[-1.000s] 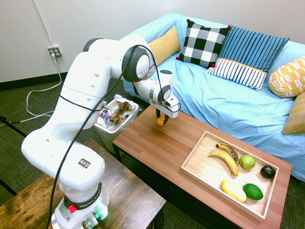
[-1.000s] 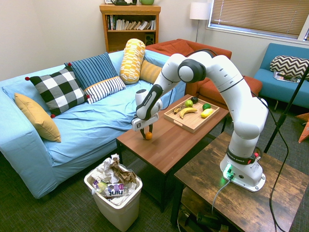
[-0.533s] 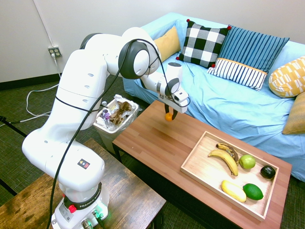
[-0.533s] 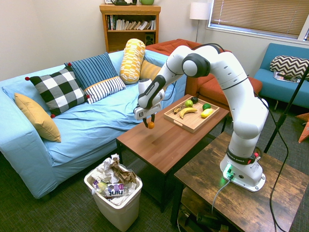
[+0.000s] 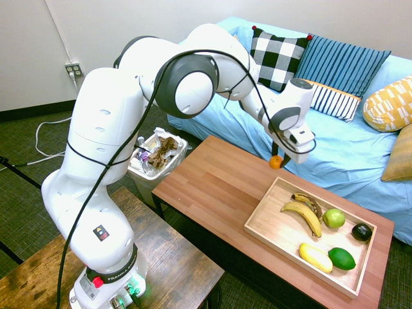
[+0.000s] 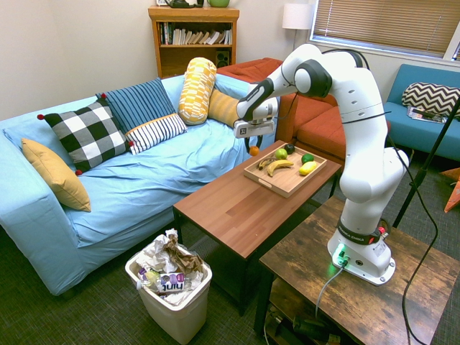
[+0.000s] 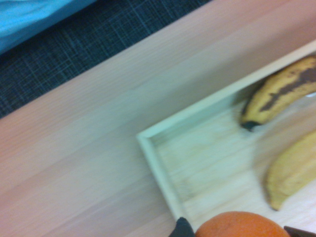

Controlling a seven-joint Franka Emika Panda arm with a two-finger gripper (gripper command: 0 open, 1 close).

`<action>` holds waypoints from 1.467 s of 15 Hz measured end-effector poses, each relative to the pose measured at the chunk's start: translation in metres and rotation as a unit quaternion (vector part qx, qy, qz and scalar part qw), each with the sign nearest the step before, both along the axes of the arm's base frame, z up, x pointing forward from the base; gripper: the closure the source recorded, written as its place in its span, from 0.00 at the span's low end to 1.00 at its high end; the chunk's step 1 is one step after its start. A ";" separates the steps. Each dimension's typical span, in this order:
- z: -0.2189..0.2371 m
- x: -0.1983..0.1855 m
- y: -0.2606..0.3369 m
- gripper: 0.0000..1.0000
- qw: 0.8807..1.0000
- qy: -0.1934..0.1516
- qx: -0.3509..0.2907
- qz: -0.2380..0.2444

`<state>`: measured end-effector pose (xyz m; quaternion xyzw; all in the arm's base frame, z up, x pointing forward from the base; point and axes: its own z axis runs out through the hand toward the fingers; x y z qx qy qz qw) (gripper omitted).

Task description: Put the tangerine in the tray

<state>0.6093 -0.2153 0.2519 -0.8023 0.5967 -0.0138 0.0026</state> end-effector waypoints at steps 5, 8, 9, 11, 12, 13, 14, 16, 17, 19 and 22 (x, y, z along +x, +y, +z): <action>-0.052 -0.041 -0.078 1.00 0.998 0.039 0.002 -0.058; -0.101 -0.049 -0.087 1.00 0.996 0.061 0.002 -0.067; -0.114 -0.052 -0.091 1.00 0.995 0.067 0.001 -0.071; -0.129 -0.056 -0.099 1.00 0.994 0.075 0.001 -0.075; -0.134 -0.057 -0.100 1.00 0.994 0.078 0.002 -0.075; -0.139 -0.057 -0.100 1.00 0.994 0.080 0.003 -0.074; -0.142 -0.057 -0.100 1.00 0.994 0.082 0.003 -0.073; -0.150 -0.057 -0.098 1.00 0.994 0.085 0.005 -0.072; -0.153 -0.057 -0.096 1.00 0.994 0.087 0.006 -0.071; -0.155 -0.056 -0.096 0.00 0.994 0.087 0.006 -0.069; -0.155 -0.056 -0.096 0.00 0.994 0.086 0.006 -0.067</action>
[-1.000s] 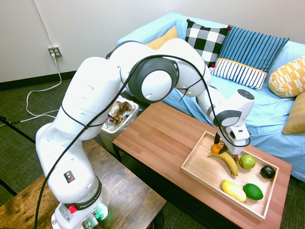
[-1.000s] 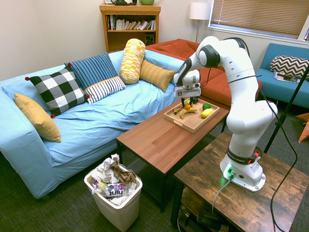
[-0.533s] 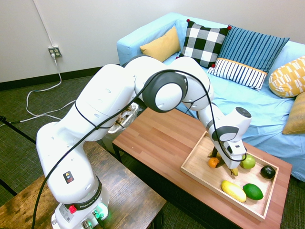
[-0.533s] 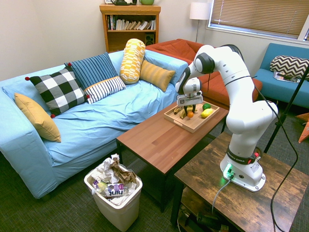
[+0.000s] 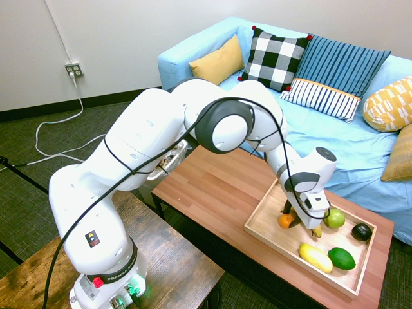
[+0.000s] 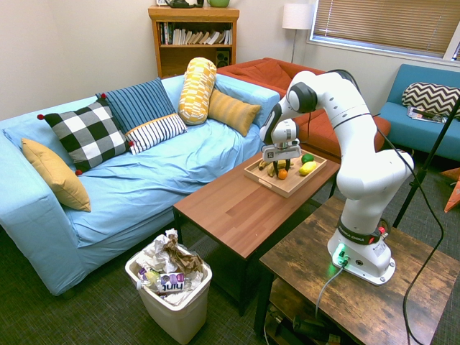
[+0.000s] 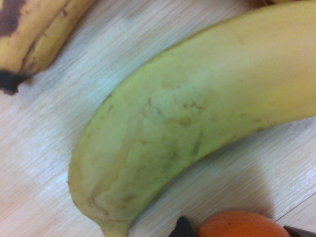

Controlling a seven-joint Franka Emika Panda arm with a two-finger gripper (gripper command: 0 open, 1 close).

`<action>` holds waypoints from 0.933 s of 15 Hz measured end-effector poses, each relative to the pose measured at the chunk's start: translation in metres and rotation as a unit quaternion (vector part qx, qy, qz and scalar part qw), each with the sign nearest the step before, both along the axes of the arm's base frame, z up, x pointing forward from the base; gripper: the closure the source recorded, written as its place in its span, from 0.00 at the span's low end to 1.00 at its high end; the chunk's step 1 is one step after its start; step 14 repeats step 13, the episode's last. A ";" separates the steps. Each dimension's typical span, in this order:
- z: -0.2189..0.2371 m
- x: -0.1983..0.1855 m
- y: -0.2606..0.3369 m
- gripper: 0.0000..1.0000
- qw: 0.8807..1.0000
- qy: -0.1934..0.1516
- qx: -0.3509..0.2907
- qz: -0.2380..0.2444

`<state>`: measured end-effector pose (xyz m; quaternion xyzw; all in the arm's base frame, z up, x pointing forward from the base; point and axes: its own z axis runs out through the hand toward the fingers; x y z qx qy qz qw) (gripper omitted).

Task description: Put the tangerine in the tray

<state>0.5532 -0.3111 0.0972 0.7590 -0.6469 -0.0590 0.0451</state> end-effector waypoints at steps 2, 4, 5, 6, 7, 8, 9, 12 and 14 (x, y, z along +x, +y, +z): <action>0.000 -0.001 -0.001 0.00 1.000 -0.001 0.001 0.000; 0.000 -0.001 -0.001 0.00 1.000 -0.002 0.001 0.002; 0.001 0.000 -0.001 0.00 1.000 -0.003 0.000 0.003; 0.003 0.000 -0.002 0.00 1.000 -0.006 -0.001 0.004; 0.008 0.000 -0.004 0.00 1.000 -0.009 -0.002 0.005; 0.014 0.000 -0.006 0.00 1.000 -0.013 -0.004 0.006; 0.024 0.000 -0.008 0.00 1.000 -0.017 -0.006 0.006; 0.054 -0.009 -0.016 0.00 1.000 -0.030 -0.010 0.003; 0.061 -0.014 -0.017 0.00 0.999 -0.032 -0.009 0.002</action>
